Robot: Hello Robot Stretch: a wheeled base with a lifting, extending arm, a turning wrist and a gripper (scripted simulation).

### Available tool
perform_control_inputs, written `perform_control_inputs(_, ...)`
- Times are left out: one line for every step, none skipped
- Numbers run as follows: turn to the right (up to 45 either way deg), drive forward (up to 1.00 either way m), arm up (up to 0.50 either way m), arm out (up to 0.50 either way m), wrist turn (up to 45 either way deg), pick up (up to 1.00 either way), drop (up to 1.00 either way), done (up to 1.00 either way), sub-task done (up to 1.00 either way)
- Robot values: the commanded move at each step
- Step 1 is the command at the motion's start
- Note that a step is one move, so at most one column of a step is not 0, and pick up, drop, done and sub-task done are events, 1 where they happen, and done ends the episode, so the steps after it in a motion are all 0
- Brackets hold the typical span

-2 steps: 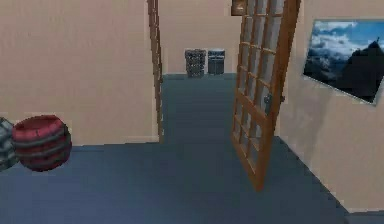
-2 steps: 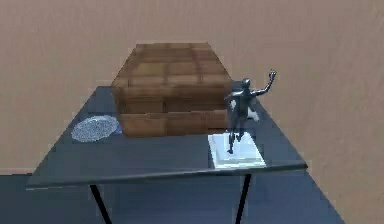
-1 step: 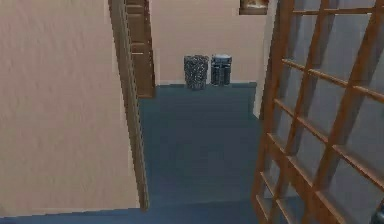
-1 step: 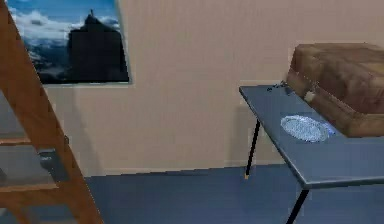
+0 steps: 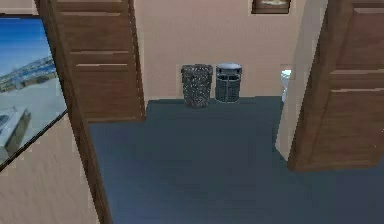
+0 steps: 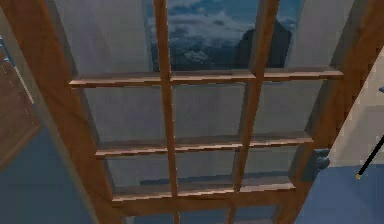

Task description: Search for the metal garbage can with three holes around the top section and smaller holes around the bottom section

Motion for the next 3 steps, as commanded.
perform_control_inputs(3.0,0.00,0.00,0.00,0.0,0.00,0.00,0.00,0.00)
perform_control_inputs(0.0,1.00,0.00,0.00,0.0,0.00,0.00,0.00,0.00)
perform_control_inputs(0.0,1.00,0.00,0.00,0.0,0.00,0.00,0.00,0.00)
